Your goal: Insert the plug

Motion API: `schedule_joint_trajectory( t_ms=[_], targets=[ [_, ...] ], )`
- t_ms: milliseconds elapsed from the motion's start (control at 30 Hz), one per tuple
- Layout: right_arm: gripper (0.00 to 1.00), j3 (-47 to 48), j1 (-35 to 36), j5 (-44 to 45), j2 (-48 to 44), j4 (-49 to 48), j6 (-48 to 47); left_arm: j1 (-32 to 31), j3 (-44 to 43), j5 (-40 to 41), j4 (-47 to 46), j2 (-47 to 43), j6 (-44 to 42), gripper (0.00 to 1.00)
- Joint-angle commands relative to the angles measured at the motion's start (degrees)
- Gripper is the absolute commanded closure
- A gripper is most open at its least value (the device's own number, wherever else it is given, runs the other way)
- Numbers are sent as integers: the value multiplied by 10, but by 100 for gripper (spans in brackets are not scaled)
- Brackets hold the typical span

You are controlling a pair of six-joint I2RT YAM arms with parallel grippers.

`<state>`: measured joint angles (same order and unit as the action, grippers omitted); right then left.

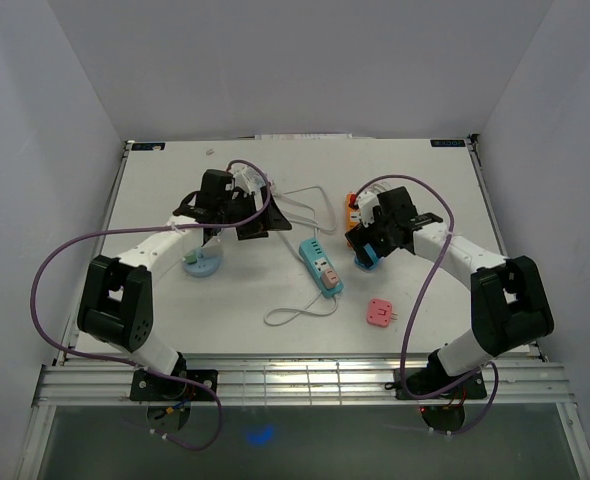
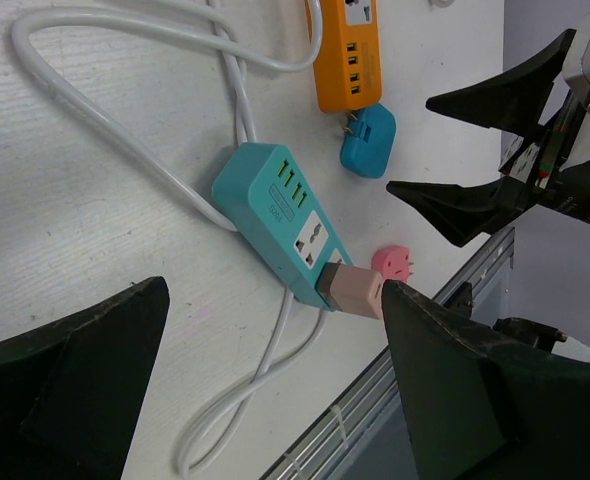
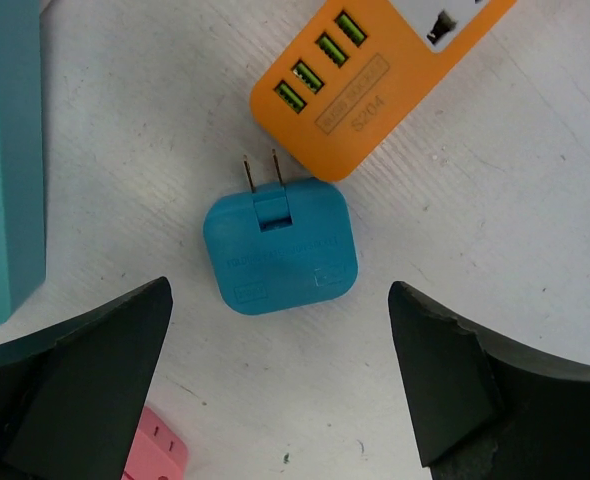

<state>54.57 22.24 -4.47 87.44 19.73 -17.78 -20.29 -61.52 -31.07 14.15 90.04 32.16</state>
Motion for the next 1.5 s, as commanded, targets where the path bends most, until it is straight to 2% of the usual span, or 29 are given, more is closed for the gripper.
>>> schedule_joint_trajectory(
  t_ms=[0,333,467,567,867,967,1100,1133,1233,1467],
  targets=[
    [6,6,2,-37,1,-7,-74,3,0,-43,-16,-14,-6,2],
    [6,24,-11,-60,56,-2,-104,3,-10,-43,-8,-21,-18,2],
    [7,35,-22,-94,71,3,-107,3,-7,-41,-8,-23,-18,2],
    [8,37,-23,-78,87,7,-107,3,-9,-36,-4,-24,-22,2],
    [17,39,-24,-72,106,6,-101,3,-11,-37,-3,-24,-21,2],
    [24,40,-23,-70,104,0,-97,3,-11,-40,-3,-25,-21,2],
    [33,36,-24,-73,60,-14,-84,3,-19,-43,-1,-25,-20,2],
    [41,38,-24,-74,49,-20,-80,3,-22,-49,-1,-24,-22,2],
    [49,36,-23,-101,4,-36,-66,-4,-40,-55,8,-12,-25,2],
    [52,29,3,-122,-86,-68,-52,-36,-85,-48,3,2,-1,2]
  ],
)
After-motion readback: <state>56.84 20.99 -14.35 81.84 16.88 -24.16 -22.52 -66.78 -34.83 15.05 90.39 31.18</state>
